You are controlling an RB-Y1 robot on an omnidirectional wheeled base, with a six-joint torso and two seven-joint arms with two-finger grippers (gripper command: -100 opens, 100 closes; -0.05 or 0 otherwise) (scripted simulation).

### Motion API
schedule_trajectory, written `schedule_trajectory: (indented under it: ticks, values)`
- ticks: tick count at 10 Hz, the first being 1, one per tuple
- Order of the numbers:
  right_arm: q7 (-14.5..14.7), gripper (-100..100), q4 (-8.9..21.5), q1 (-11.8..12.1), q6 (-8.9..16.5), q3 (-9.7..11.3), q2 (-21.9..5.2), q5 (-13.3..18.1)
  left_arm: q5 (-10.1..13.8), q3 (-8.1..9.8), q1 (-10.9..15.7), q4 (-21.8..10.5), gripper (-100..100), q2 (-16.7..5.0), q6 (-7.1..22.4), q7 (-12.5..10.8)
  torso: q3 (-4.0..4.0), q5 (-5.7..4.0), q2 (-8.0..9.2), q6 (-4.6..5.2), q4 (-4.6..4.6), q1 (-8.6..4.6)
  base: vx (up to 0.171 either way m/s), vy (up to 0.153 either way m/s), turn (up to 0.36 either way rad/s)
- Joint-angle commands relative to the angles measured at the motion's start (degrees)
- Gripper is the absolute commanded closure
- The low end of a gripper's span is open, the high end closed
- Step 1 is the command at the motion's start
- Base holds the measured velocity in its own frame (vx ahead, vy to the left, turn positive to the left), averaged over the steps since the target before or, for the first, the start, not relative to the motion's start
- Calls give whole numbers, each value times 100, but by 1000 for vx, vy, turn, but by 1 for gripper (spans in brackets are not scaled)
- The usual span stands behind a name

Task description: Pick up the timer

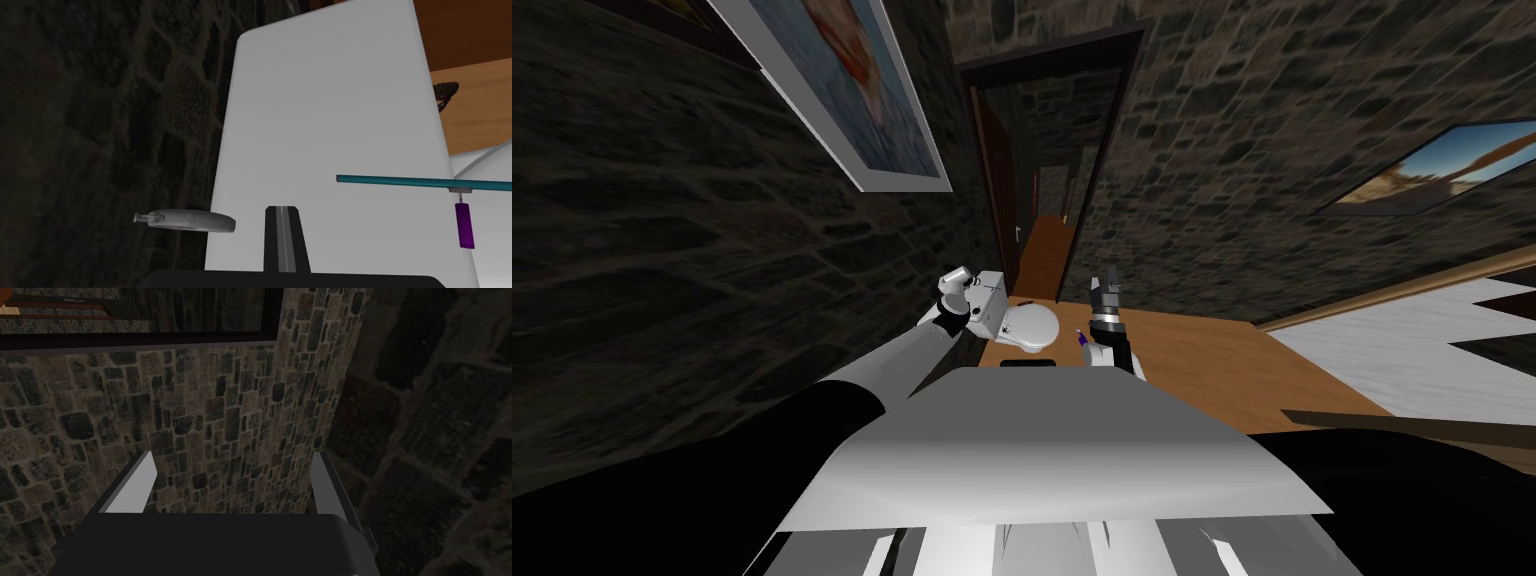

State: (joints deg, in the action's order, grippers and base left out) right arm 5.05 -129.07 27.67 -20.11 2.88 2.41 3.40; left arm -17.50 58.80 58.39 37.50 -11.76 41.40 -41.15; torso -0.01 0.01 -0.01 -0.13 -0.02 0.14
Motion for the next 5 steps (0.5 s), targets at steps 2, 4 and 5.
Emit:
schedule_trajectory:
  ticks: [2, 4, 5]
  values:
    - [0, 0, 0, -1, 0, 0, 0, 0, 285, -20, 61, -58, -100, -24, -78, 118, 8, 1, 15, 2, 3, 6, -73, 21, -85]
    - [0, 0, 0, -1, 0, 0, 0, 0, 508, -24, 115, -103, -100, -39, -136, 206, 20, 1, 35, 1, 8, 5, -94, 17, -67]
    - [0, 0, 0, -1, 0, 0, 0, 0, 653, -24, 152, -131, -100, -47, -175, 261, 21, 1, 37, 0, 8, 5, -93, 0, -63]
